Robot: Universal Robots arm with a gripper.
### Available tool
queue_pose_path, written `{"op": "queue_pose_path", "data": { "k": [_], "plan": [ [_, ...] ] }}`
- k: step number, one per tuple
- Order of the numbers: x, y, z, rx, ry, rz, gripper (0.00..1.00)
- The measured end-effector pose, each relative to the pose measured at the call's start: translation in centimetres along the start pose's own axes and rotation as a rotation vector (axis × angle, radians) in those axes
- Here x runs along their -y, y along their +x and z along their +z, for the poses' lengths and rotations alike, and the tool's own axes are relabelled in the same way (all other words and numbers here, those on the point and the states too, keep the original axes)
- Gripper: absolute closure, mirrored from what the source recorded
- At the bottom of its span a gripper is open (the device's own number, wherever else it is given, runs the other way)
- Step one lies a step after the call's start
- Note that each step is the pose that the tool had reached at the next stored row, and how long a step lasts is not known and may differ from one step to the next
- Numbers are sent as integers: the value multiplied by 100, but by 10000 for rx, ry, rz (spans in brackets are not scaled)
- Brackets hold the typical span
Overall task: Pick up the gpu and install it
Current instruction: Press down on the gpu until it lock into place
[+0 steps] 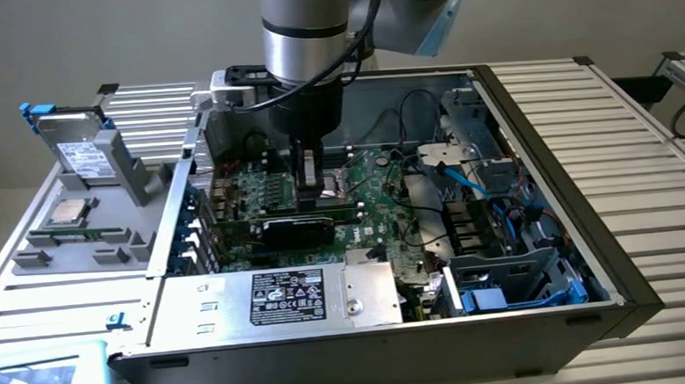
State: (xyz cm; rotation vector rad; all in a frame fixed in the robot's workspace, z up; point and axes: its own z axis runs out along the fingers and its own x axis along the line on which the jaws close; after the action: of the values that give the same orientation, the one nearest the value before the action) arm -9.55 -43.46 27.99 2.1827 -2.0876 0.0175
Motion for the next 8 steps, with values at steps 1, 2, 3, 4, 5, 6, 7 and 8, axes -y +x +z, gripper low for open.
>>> {"op": "queue_pose_path", "data": {
  "k": [1,2,3,4,5,6,7,8],
  "plan": [
    [0,0,0,0,0,1,88],
    [0,0,2,-1,-1,0,88],
    [0,-1,8,2,3,-1,88],
    [1,-1,11,2,7,-2,88],
    [0,0,13,4,10,-2,88],
    [0,3,15,5,10,-1,88],
    [0,6,17,7,11,-2,88],
    [0,8,21,9,12,-1,88]
  ]
}}
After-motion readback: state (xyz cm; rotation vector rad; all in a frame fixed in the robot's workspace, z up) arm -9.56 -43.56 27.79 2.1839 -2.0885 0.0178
